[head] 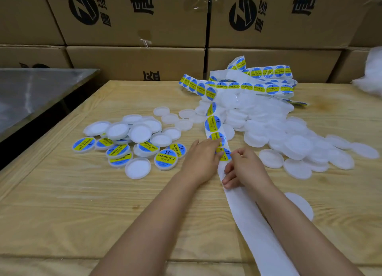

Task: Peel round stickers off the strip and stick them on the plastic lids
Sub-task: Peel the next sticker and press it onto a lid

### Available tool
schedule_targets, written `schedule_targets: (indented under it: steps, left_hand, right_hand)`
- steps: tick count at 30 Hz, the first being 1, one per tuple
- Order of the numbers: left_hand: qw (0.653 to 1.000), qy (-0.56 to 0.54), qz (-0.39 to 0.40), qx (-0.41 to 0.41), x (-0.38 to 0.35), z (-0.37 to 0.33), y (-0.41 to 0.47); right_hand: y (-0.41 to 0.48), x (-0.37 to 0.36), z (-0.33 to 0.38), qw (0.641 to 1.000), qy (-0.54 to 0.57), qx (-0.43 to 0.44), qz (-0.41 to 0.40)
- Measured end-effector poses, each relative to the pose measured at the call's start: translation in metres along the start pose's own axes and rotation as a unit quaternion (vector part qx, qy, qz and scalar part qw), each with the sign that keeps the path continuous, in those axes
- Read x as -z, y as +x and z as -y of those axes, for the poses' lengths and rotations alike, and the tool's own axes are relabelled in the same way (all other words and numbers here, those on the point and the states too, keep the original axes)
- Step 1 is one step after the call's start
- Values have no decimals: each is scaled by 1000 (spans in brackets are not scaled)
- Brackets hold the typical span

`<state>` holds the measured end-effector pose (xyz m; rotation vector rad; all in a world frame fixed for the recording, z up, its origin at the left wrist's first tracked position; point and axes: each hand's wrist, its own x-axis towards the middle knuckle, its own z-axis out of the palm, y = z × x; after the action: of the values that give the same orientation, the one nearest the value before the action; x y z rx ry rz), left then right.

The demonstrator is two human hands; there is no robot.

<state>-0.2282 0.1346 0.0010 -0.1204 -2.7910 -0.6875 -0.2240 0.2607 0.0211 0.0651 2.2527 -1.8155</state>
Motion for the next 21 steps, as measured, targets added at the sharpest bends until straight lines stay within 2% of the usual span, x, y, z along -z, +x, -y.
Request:
schedule_targets:
  steps: [3,6,11,16,18,21]
  left_hand:
    - [1000,-16,13,12,1,2,0]
    - [999,-38,8,9,3,4,1]
    - [994,-102,-12,48,4,7,0]
    - [984,-164,-17,70,7,6,-1]
    - [972,-220,-7,84,10,5,-2]
    - [925,-365,15,107,20,4,-2]
  right_hand:
    - [-1,0,0,1000,4,-5,12]
    - [0,-2,0,1000,0,26,11]
    - [4,1,-1,989,-25,121,-79]
    - [9,4,-2,984,-28,134,-117]
    - [8,2,-3,986,-35,124,-107]
    - [6,0,-3,988,-49,117,-88]
